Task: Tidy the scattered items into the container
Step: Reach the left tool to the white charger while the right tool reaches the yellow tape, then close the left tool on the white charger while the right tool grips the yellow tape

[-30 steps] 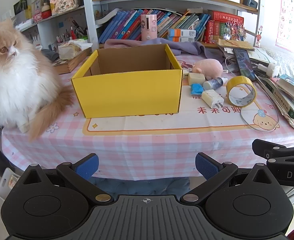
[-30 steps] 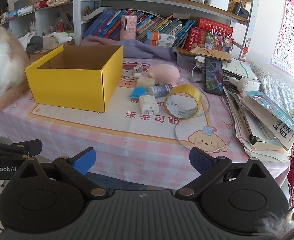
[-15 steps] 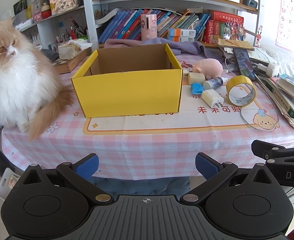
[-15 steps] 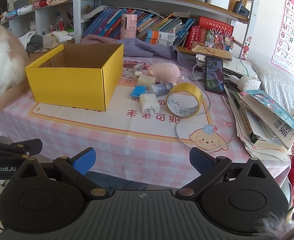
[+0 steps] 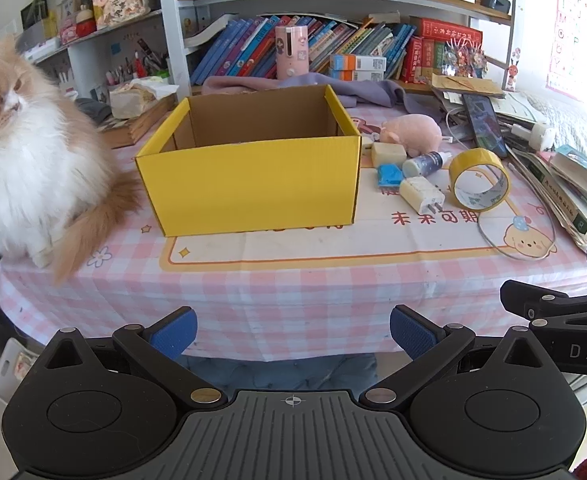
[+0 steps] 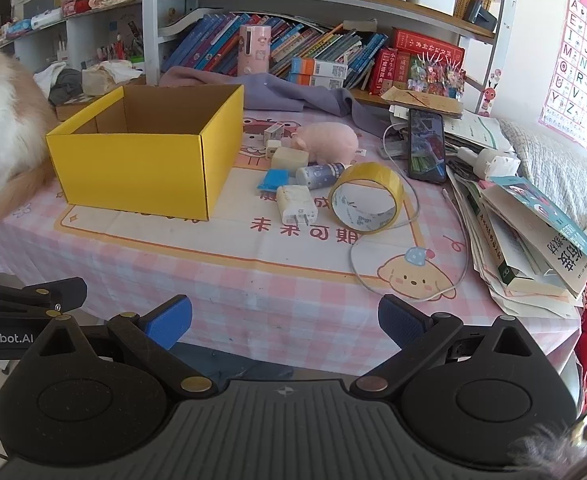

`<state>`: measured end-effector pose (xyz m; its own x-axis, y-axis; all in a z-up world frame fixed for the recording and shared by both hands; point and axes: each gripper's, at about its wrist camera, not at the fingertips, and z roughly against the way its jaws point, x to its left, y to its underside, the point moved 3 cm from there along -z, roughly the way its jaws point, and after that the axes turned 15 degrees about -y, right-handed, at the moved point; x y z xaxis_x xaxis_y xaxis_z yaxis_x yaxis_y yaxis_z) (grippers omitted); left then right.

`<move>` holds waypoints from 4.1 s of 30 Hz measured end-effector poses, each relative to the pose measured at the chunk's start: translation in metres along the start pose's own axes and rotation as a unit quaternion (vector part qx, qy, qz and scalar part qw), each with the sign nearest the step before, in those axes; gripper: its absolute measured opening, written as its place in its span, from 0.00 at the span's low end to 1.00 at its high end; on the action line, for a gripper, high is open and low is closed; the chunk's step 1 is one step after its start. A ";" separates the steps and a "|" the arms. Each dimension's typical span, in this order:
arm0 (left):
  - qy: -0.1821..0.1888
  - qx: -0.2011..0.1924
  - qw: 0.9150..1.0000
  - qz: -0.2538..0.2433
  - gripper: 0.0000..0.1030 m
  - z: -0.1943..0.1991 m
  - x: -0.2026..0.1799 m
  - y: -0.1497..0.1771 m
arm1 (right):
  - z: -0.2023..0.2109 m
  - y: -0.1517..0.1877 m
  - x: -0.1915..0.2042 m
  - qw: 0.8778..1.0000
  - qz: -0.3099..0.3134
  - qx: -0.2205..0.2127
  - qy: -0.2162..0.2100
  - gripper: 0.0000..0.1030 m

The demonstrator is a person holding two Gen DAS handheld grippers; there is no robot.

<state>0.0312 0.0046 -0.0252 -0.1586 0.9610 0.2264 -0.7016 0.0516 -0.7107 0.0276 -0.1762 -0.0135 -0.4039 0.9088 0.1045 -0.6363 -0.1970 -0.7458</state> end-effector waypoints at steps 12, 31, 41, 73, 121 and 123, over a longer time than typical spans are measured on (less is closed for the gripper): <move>0.026 -0.006 1.000 -0.008 1.00 -0.012 -0.019 -0.012 | -0.002 -0.005 -0.019 1.000 -0.012 -0.004 0.008 0.94; 0.099 -0.079 0.990 -0.060 0.97 -0.025 -0.060 -0.045 | -0.032 -0.031 -0.061 0.999 -0.043 -0.013 0.013 0.68; 0.132 -0.093 0.981 -0.104 0.95 -0.039 -0.106 -0.062 | -0.053 -0.044 -0.100 0.998 -0.051 0.005 0.028 0.66; 0.049 0.026 0.994 -0.099 0.74 -0.148 -0.209 -0.115 | -0.174 -0.107 -0.204 0.991 0.021 0.103 -0.086 0.45; 0.062 -0.006 0.996 -0.058 0.41 -0.118 -0.188 -0.118 | -0.137 -0.104 -0.212 0.995 -0.015 0.060 -0.083 0.12; 0.069 -0.017 0.996 -0.061 0.41 -0.110 -0.181 -0.115 | -0.130 -0.102 -0.204 0.995 -0.019 0.053 -0.077 0.12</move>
<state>0.2174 -0.1455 -0.0576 0.0253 0.9750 0.2205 -0.6851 0.1776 -0.7065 0.2600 -0.2936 -0.0447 -0.4696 0.8506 0.2365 -0.7153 -0.2095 -0.6667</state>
